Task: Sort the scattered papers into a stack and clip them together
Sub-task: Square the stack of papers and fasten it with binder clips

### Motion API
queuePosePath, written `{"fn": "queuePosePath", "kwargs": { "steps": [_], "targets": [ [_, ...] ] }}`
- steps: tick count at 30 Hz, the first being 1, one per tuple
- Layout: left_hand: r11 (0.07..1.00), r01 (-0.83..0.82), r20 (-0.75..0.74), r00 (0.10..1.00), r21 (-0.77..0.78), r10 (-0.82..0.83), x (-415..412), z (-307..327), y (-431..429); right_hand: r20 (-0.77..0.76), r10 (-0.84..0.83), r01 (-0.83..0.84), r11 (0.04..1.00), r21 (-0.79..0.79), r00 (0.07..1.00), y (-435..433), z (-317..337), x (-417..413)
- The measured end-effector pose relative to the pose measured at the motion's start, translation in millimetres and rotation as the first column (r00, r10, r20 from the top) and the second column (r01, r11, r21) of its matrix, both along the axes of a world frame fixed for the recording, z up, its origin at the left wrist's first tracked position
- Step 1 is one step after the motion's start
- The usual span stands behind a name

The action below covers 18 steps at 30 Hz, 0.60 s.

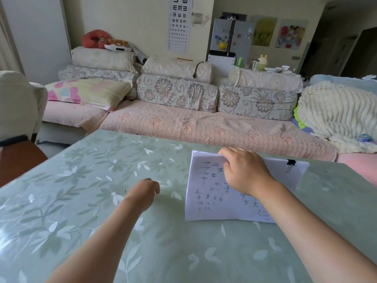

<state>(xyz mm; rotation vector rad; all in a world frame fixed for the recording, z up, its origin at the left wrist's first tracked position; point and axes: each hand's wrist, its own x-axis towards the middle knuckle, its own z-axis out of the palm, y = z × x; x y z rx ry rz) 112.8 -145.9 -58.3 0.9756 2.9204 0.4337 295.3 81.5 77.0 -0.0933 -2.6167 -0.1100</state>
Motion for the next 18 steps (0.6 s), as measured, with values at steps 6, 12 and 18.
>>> {"fn": "queuePosePath", "kwargs": {
  "steps": [6, 12, 18],
  "targets": [
    [0.926, -0.008, -0.042, 0.999, 0.378, 0.026, 8.7, 49.2, 22.9, 0.011, 0.032, -0.032, 0.999, -0.032, 0.999, 2.0, 0.7, 1.5],
    [0.654, 0.133, -0.181, 0.983, 0.744, 0.007, 58.4, 158.9, 52.6, -0.001, 0.081, -0.08, 0.992, -0.093, 0.997, 4.2, 1.6, 1.9],
    [0.671, 0.186, -0.048, 0.975, 0.717, -0.219, 96.4, 174.3, 88.2, -0.133, 0.162, -0.177, 0.979, -0.105, 0.978, 4.5, -1.1, 4.1]
  ]
}}
